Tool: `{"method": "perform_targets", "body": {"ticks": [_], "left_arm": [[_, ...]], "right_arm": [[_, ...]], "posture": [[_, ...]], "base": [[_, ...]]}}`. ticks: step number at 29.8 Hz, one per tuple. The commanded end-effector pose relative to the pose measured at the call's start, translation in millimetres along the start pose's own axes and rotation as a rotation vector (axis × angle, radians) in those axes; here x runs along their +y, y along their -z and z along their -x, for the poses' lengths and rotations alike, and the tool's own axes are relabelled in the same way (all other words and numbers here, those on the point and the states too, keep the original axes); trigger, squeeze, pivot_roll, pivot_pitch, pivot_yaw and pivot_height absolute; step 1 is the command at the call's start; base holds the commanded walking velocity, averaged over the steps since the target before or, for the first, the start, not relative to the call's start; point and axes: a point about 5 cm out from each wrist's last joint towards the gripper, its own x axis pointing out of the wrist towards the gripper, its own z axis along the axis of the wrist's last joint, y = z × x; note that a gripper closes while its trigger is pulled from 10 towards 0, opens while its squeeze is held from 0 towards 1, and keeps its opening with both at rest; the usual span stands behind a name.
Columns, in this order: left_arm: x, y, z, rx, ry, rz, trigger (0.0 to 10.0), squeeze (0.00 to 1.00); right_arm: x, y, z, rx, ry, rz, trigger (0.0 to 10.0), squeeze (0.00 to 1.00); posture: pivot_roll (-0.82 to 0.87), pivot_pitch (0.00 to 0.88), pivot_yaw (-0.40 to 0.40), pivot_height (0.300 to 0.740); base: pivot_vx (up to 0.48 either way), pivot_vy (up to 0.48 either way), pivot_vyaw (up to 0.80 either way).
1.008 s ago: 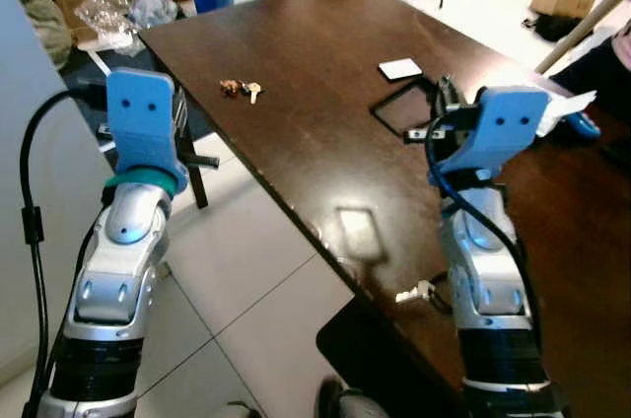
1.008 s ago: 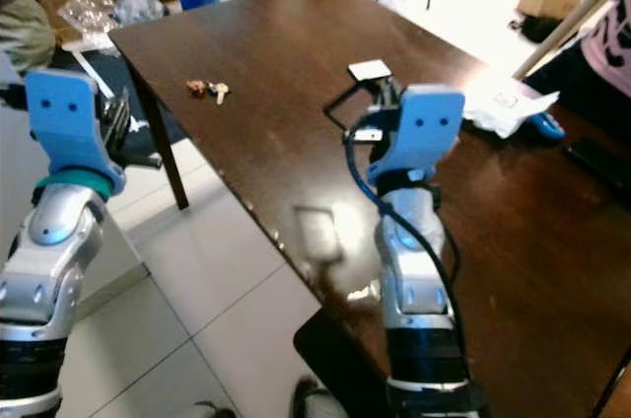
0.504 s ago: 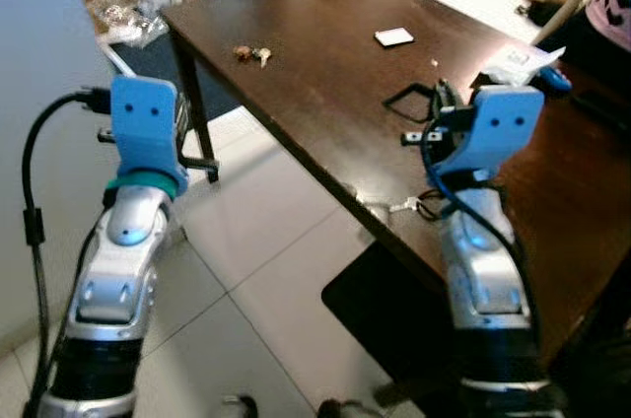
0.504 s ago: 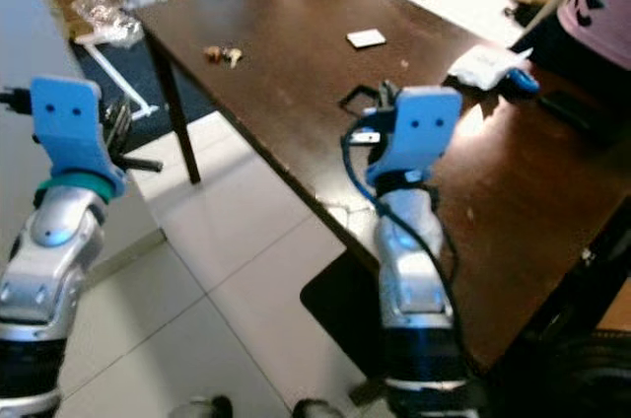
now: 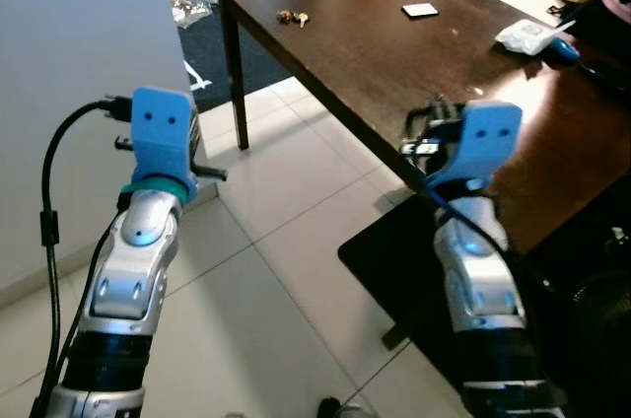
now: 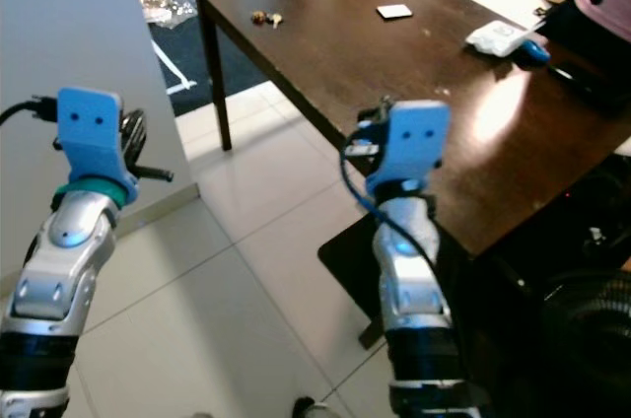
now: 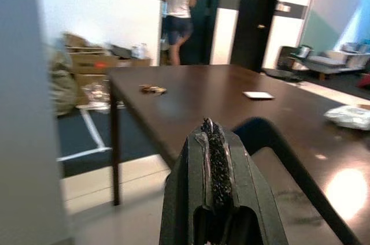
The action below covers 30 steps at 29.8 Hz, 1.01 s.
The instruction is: Hang keys on a hook
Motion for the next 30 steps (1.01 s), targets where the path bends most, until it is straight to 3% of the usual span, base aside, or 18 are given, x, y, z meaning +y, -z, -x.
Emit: {"method": "perform_targets", "body": {"ticks": [1,5,16,30], "left_arm": [[-6.9,1.6,-0.4,0.002,0.022,-0.005,10.0,0.00],[-8.6,1.1,-1.1,0.001,0.029,-0.004,10.0,0.00],[-7.9,-2.0,-0.9,0.021,0.056,0.004,10.0,0.00],[-4.4,1.0,-0.6,0.018,0.040,-0.044,10.0,0.00]], "right_arm": [[-5.0,4.5,2.9,0.010,0.016,0.015,10.0,0.00],[-5.2,5.3,2.9,0.009,0.016,0.018,10.0,0.00],[-1.3,5.2,1.7,-0.003,-0.004,-0.003,10.0,0.00],[0.1,6.6,2.4,-0.006,-0.008,-0.010,10.0,0.00]], "posture": [[0.02,0.000,0.090,0.740],[0.02,0.000,0.092,0.740],[0.04,0.000,0.094,0.740],[0.04,0.000,0.096,0.740]], "base": [[-0.337,0.000,0.00],[-0.307,0.000,0.00],[0.000,0.000,0.80],[0.000,0.000,0.80]]}}
